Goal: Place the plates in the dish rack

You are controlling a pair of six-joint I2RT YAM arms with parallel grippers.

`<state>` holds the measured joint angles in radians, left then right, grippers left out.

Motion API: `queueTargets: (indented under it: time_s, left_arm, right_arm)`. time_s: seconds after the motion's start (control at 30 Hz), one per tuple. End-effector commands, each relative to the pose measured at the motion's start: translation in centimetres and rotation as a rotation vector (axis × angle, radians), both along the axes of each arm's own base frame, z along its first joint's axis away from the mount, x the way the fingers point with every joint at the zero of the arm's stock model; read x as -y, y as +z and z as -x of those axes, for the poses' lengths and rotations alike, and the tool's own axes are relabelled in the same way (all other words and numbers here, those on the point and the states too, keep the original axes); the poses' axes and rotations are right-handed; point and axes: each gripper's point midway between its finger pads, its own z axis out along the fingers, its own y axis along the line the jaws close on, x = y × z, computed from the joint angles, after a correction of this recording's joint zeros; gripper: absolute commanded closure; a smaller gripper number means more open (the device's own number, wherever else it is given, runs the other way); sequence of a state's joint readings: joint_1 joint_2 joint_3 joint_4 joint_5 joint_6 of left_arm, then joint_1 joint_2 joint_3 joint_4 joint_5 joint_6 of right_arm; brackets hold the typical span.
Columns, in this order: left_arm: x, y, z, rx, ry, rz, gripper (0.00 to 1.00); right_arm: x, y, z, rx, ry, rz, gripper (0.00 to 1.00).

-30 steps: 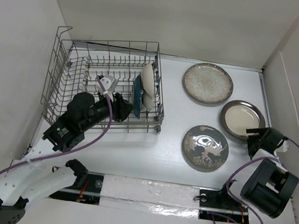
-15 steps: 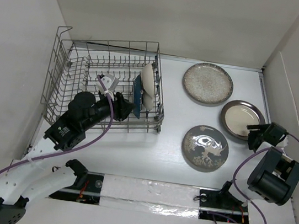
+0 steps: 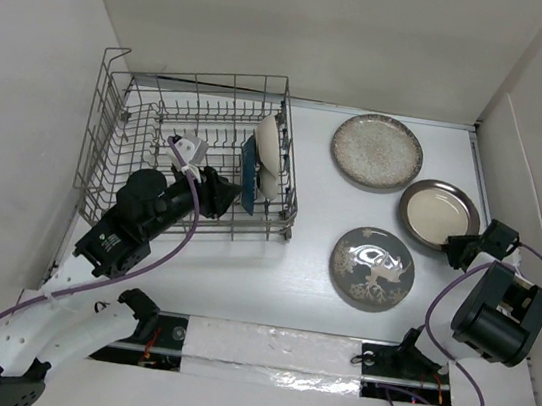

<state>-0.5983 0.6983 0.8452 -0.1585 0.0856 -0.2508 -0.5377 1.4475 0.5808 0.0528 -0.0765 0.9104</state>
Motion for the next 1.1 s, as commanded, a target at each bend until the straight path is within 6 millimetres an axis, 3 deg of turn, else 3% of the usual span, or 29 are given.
queueTargets:
  time_s: [0.0,0.27,0.37,0.5,0.7,0.87,1.07]
  left_arm:
    - [-0.3,1.3,-0.1,0.052,0.012,0.018,0.64]
    - [-0.1,1.2,0.0,0.050,-0.001,0.022,0.64]
    - [-0.1,1.1,-0.1,0.048,-0.001,0.019,0.64]
    - [0.0,0.9,-0.2,0.043,0.002,0.015,0.64]
    - [0.7,0.3,-0.3,0.019,-0.029,0.013,0.64]
    - [1.9,0.3,0.1,0.007,-0.093,0.028,0.61]
    - [2.9,0.3,0.0,-0.019,-0.134,0.032,0.55]
  right_arm:
    - [0.4,0.6,-0.3,0.007,-0.026,-0.005,0.62]
    - [0.1,0.8,1.4,0.027,-0.055,0.016,0.87]
    - [0.2,2.0,1.4,0.068,-0.062,0.042,0.99]
    - [0.5,5.4,1.3,0.157,-0.071,0.102,1.00]
    - [0.4,13.4,1.1,0.369,-0.048,0.209,1.00]
    - [-1.7,19.9,0.8,0.560,0.057,0.264,1.00]
    - [-4.9,24.1,1.2,0.720,0.206,0.274,1.00]
